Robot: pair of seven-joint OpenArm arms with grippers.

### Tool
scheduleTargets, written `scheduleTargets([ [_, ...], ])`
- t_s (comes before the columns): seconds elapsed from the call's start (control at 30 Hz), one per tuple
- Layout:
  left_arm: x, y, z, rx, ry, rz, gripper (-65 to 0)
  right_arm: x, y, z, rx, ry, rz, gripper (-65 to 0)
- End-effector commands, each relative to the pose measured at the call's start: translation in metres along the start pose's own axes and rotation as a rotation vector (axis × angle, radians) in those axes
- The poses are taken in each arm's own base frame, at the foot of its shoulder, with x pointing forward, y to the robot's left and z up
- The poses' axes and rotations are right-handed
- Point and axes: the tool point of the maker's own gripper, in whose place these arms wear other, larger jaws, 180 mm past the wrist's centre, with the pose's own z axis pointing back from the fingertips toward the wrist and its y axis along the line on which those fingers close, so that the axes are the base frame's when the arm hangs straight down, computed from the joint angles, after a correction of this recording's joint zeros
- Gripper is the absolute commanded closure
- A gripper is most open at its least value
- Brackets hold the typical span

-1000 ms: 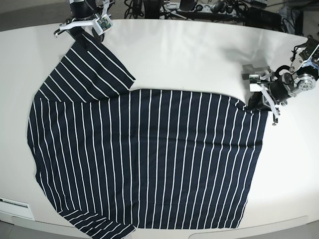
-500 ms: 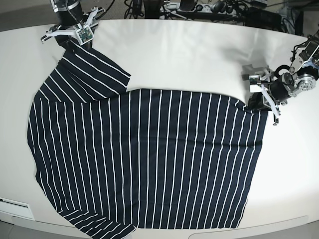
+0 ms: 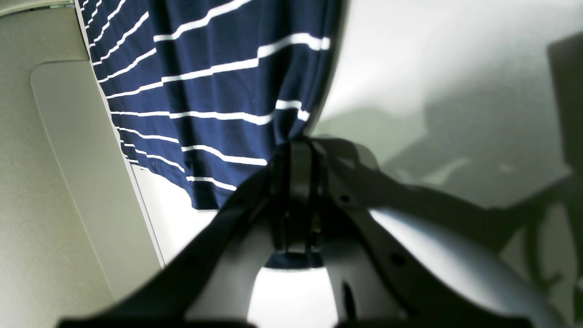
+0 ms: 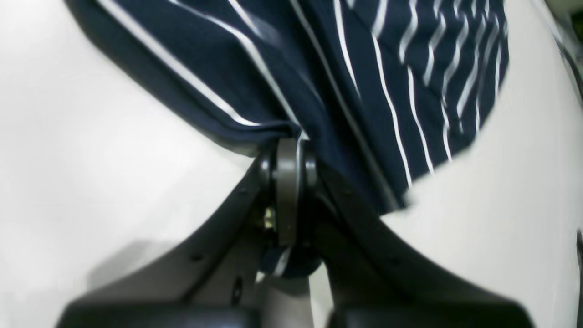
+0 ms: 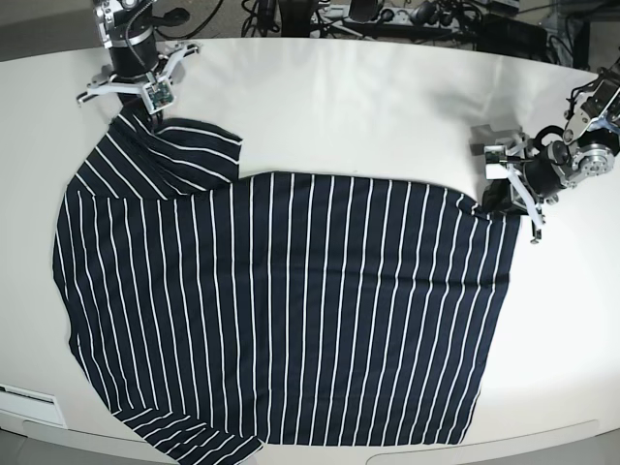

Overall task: Fold the T-shirt properly
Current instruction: 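Grasp the shirt's shoulder corners with both grippers, then drag the shirt toward the robot with both grippers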

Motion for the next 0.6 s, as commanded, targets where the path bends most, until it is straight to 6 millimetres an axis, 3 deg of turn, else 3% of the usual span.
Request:
scheduleTargets([
  [0.0, -0.008, -0.028, 0.005, -0.12, 0.027, 0.0, 0.0, -0.005, 0.005, 0.008, 0.026, 0.032, -0.008, 0.0],
  [0.1, -0.004, -0.026, 0.006, -0.112, 0.01, 0.044, 0.0, 0.019, -0.002, 0.026, -0.008, -0.03, -0.001, 0.0],
  [0.23, 0.003, -0.018, 0.012, -0.093, -0.026, 0.114, 0.0, 0.036, -0.014, 0.045, -0.066, -0.076, 0.046, 0.0],
  [0.57, 0.02, 0.011, 0.05, -0.064, -0.069, 0.014, 0.0, 0.034, -0.02, 0.073, -0.118, -0.05, 0.119, 0.0],
])
